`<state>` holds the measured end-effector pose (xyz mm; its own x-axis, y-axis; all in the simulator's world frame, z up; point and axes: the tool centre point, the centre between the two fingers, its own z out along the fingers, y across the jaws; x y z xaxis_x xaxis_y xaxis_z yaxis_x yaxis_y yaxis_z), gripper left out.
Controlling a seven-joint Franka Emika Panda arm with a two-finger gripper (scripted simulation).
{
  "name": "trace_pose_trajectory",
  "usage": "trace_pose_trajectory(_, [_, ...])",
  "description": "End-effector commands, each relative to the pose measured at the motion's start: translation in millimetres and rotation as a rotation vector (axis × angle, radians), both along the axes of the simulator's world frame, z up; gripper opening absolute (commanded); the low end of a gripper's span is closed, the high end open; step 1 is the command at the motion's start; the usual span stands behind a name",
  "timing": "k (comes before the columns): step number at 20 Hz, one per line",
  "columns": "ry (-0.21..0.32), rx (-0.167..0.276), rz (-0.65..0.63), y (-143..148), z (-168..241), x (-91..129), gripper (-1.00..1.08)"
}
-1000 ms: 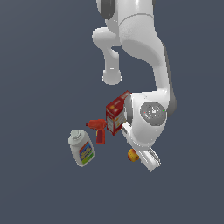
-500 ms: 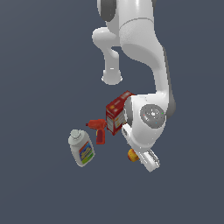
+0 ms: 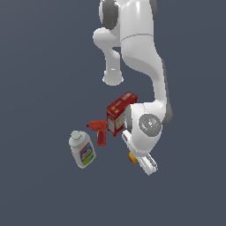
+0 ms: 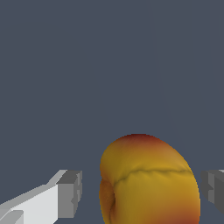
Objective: Pick up a designated object from a clutter of objects.
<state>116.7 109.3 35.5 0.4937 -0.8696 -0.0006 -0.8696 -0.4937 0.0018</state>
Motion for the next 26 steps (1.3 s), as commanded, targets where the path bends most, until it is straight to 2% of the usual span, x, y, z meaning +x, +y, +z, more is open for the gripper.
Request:
trace_pose_trajectory(1, [-0.002, 0.0, 0.0, 0, -2, 1, 1.0])
trace_pose_trajectory(2, [-0.002, 0.0, 0.0, 0, -2, 2, 1.0])
trace_pose_trajectory(3, [-0.002, 0.0, 0.0, 0, -2, 2, -1.0])
trace_pose_trajectory(17, [-0.001, 0.0, -0.001, -1, 1, 0, -1.0])
trace_pose_trajectory(26, [-0.001, 0.0, -0.001, -8, 31, -15, -1.0])
